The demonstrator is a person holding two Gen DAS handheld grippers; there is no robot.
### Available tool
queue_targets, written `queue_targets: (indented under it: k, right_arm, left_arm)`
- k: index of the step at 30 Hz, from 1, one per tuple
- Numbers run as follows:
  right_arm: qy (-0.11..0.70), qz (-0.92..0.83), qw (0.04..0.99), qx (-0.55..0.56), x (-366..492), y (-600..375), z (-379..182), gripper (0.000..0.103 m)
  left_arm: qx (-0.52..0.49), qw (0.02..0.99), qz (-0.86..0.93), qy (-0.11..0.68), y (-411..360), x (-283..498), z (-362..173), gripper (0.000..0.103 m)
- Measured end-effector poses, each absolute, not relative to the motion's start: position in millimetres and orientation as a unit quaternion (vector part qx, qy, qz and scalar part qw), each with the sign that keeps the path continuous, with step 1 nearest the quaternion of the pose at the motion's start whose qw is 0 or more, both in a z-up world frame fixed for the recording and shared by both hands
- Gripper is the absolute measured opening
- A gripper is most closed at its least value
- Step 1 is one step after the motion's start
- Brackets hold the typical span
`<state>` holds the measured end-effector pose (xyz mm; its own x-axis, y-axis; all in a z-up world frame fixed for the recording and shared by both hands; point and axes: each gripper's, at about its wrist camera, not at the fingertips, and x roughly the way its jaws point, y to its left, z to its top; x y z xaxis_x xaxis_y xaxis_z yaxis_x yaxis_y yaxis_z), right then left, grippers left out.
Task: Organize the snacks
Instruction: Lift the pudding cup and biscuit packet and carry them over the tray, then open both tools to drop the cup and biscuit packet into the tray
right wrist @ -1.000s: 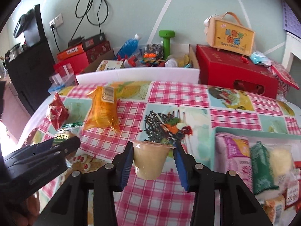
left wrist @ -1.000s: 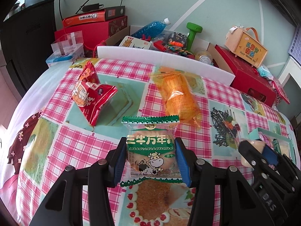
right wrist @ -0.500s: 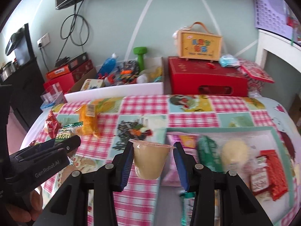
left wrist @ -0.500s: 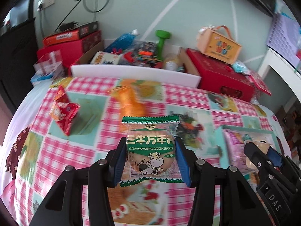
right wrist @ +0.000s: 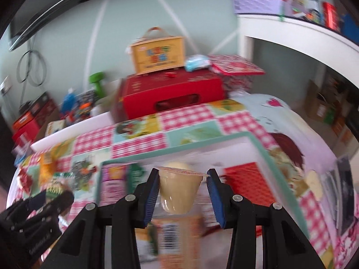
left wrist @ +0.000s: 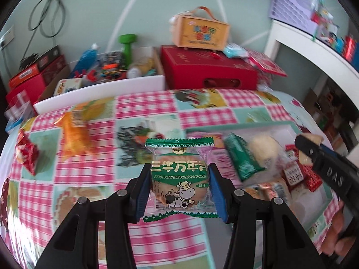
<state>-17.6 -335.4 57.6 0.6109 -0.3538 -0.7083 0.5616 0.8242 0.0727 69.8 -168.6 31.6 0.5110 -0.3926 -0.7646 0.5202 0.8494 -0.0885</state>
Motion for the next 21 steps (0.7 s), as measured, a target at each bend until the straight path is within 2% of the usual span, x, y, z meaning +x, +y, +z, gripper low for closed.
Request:
queue_targets:
  k: [13, 21]
  right_arm:
    - [0.366, -0.303, 0.859, 0.189, -45.8, -389.8, 44.7, 0.046]
    - [0.379, -0.297, 0.852, 0.205, -46.4, -398.0, 34.1, 0.046]
  left_arm:
    - [0.124, 0.83, -0.335, 0.429, -248.9, 31.5, 16.4, 0.051]
    - [0.132, 0.82, -0.335, 0.446, -271.2, 34.8, 1.3, 0.051]
